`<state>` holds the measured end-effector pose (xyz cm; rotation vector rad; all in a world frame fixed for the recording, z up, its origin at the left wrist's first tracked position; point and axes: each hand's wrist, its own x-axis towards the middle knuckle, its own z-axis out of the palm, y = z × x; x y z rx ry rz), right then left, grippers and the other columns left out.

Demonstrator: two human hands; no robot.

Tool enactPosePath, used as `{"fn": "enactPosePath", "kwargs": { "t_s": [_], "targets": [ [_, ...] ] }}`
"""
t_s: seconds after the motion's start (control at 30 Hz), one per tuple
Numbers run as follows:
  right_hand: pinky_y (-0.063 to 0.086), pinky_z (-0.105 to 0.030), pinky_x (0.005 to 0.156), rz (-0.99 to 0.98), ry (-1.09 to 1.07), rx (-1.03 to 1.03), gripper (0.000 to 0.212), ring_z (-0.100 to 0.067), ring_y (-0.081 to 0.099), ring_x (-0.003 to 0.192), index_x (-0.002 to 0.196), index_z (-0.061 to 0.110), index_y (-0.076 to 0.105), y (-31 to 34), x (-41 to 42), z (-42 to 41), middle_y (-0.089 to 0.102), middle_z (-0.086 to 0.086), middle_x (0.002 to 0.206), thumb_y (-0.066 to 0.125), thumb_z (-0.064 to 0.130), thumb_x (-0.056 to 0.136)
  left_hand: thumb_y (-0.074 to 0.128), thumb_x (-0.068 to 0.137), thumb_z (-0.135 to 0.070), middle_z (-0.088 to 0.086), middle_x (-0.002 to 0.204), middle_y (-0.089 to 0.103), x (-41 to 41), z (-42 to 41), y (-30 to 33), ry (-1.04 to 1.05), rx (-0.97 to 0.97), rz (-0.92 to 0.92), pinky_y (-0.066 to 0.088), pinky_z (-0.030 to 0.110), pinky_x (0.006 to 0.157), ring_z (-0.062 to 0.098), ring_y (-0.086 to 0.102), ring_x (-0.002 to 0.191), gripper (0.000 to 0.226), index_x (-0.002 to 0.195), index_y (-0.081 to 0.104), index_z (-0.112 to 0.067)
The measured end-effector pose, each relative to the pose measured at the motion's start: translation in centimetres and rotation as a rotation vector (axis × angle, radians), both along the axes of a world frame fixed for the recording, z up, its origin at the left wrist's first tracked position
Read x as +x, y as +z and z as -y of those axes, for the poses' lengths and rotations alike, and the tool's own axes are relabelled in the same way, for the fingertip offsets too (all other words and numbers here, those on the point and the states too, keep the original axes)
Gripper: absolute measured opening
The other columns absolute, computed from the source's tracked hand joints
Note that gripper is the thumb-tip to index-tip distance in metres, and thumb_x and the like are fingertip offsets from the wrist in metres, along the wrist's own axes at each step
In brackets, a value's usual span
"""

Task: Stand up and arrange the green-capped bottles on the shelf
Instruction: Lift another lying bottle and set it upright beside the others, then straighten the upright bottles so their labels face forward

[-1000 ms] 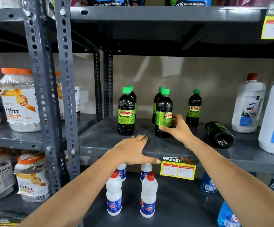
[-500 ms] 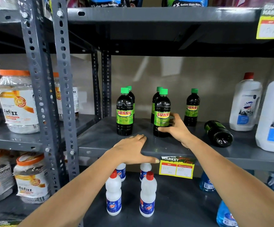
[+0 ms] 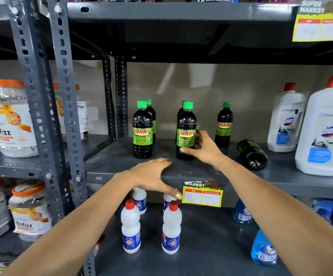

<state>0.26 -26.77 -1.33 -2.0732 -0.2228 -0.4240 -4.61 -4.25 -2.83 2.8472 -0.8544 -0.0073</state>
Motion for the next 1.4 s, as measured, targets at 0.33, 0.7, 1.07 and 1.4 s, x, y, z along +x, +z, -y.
{"fn": "enactPosePath", "kwargs": {
  "t_s": [0.33,0.7,1.07,1.4],
  "targets": [
    [0.046,-0.043,0.094,-0.199,-0.734,-0.432,0.095,-0.038,0.052,0.125,0.136,0.01,0.048,4.9,-3.3,12.1,0.053,-0.016,0.138,0.061,0.075,0.068,0.073,0.069,-0.067,-0.013,0.16,0.021,-1.6,7.0,1.0,-0.218,-0.027,-0.033,0.021,0.032,0.117,0.011,0.023,0.145,0.106,0.154,0.024,-0.026],
    [0.052,-0.037,0.087,-0.194,-0.646,0.092,0.081,-0.035,0.062,0.105,0.12,0.001,0.058,2.3,-2.4,14.1,0.065,-0.018,0.113,0.071,0.061,0.066,0.059,0.081,-0.068,-0.016,0.161,0.015,0.4,8.0,0.1,-0.224,-0.06,0.023,0.016,0.036,0.119,0.009,0.009,0.148,0.09,0.154,0.023,-0.031],
    [0.046,-0.034,0.087,0.105,-0.389,0.1,0.066,-0.024,0.058,0.106,0.13,0.011,0.038,-0.2,-2.1,11.7,0.061,-0.005,0.119,0.075,0.035,0.081,0.044,0.087,-0.071,-0.02,0.161,0.003,0.0,8.3,0.1,-0.206,0.02,0.002,0.011,0.038,0.118,0.004,0.001,0.148,0.084,0.155,0.012,-0.035],
    [0.044,-0.032,0.095,0.004,-0.301,0.15,0.079,-0.019,0.057,0.11,0.132,0.016,0.041,-0.7,-1.4,12.4,0.059,0.0,0.118,0.086,0.025,0.068,0.047,0.086,-0.07,-0.021,0.161,0.003,-0.2,8.4,0.2,-0.186,0.012,-0.003,0.012,0.04,0.117,0.005,0.002,0.148,0.084,0.155,0.013,-0.036]
  ]
}}
